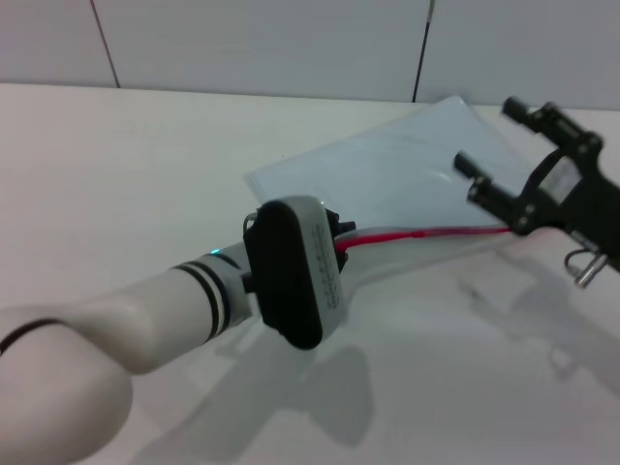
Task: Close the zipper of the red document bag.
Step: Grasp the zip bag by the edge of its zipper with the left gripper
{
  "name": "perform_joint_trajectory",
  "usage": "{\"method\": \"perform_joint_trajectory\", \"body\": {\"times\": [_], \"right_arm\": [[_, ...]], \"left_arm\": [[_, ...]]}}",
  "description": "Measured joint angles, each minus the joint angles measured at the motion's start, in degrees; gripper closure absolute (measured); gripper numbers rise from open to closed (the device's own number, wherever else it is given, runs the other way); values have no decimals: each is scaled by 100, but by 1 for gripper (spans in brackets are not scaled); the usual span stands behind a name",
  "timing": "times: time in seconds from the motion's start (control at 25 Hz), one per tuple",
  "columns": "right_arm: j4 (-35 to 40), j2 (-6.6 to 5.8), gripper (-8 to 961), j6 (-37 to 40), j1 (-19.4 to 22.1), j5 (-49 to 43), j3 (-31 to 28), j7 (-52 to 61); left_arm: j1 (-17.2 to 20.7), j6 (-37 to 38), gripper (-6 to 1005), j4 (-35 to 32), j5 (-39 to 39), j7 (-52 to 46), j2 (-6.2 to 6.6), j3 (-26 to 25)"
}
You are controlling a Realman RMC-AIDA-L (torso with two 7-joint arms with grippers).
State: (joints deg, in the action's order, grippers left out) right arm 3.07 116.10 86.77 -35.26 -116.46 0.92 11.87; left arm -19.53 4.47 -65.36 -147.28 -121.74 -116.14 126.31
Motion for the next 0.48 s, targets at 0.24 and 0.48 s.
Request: {"method": "perform_joint_trajectory", "body": {"times": [0.24,0.48], "right_arm": [[127,8,220,-34,-95,-812,46,-721],[-120,35,222,-477,-149,-980,195,-1569]], "left_arm": [[207,-948,945,140,29,374,-2,226],[311,-1258,944,110,9,469,10,398]]}}
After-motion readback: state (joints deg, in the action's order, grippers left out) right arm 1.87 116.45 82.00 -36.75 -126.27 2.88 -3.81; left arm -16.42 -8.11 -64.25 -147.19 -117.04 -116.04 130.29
